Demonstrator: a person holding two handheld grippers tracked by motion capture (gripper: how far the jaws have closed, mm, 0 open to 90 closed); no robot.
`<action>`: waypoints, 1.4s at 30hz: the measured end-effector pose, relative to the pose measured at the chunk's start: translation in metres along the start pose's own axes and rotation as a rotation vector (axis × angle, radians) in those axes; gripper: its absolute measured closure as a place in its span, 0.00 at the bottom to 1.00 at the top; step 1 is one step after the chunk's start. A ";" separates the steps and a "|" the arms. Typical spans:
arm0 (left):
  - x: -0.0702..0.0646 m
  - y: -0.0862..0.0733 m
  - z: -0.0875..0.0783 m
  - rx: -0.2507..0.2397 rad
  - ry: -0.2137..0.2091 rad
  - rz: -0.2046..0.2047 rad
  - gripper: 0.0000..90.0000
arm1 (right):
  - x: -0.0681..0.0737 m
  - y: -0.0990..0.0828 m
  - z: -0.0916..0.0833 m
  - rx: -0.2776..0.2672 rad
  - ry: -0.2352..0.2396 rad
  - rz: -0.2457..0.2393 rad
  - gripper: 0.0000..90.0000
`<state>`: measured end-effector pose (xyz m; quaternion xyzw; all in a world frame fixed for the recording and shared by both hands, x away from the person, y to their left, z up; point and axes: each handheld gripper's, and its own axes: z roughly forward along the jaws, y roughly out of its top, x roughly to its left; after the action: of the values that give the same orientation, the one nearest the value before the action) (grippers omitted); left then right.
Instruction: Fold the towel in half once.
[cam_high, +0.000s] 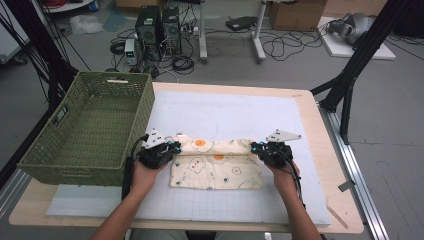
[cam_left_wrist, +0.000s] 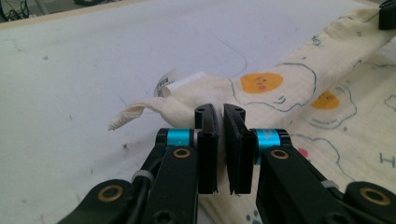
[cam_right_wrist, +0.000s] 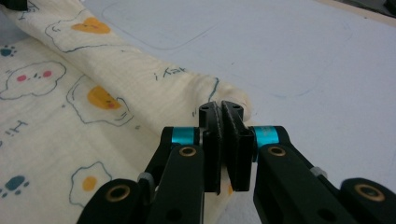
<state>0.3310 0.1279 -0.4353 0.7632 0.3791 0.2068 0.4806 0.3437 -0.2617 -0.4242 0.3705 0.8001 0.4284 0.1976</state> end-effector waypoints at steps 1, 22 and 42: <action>-0.001 -0.002 -0.001 -0.002 0.002 0.003 0.93 | 0.001 -0.001 0.000 0.005 -0.001 0.002 0.96; 0.021 0.021 0.018 0.010 0.009 -0.074 0.57 | -0.007 -0.003 -0.026 -0.048 -0.018 0.043 0.71; 0.006 0.006 -0.001 0.007 -0.078 -0.034 0.97 | -0.010 0.001 -0.005 -0.076 -0.008 0.176 0.41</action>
<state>0.3362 0.1311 -0.4303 0.7659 0.3737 0.1673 0.4958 0.3475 -0.2718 -0.4202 0.4331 0.7468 0.4729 0.1762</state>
